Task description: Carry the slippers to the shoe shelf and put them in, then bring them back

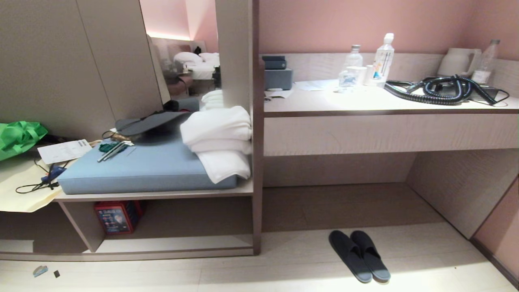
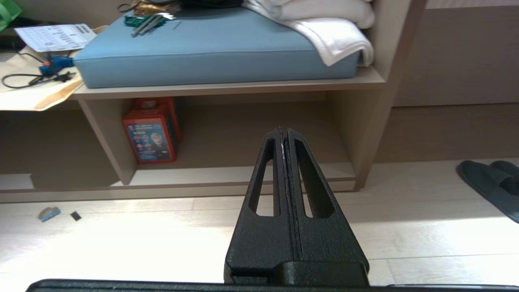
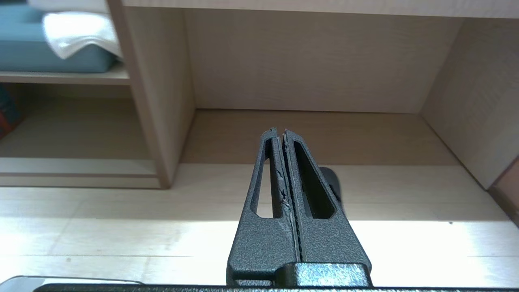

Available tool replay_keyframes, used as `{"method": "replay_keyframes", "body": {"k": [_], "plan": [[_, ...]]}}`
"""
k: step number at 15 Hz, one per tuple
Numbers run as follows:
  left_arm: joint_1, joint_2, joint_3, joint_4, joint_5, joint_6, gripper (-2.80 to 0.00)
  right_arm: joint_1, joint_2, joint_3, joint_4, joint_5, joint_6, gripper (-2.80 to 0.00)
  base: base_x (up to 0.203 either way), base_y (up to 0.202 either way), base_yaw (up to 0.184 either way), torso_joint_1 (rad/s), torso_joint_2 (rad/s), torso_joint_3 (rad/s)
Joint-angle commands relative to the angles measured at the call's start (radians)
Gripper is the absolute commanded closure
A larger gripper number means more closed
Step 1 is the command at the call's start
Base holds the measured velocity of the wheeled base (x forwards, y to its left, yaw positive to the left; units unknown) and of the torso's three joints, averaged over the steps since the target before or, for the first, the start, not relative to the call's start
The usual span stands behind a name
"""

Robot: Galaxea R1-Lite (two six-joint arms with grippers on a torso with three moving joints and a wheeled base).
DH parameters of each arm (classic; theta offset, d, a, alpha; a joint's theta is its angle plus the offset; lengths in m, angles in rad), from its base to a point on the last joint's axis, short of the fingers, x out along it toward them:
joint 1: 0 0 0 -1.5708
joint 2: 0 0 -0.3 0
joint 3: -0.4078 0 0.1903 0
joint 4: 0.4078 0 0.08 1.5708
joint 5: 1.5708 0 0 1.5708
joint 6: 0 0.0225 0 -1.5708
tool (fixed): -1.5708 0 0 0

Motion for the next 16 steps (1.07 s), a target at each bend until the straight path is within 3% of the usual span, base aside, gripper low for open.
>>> {"method": "replay_keyframes", "body": {"k": [1, 16], "plan": [[0.0, 0.0, 0.0, 0.0, 0.0, 0.0, 0.0, 0.001, 0.002, 0.0, 0.0, -0.001, 0.0, 0.0, 0.0, 0.194, -0.002, 0.002, 0.0, 0.0], [0.0, 0.0, 0.0, 0.0, 0.0, -0.002, 0.0, 0.001, 0.002, 0.0, 0.0, -0.001, 0.001, 0.0, 0.0, 0.196, -0.001, 0.003, 0.0, 0.002]]}}
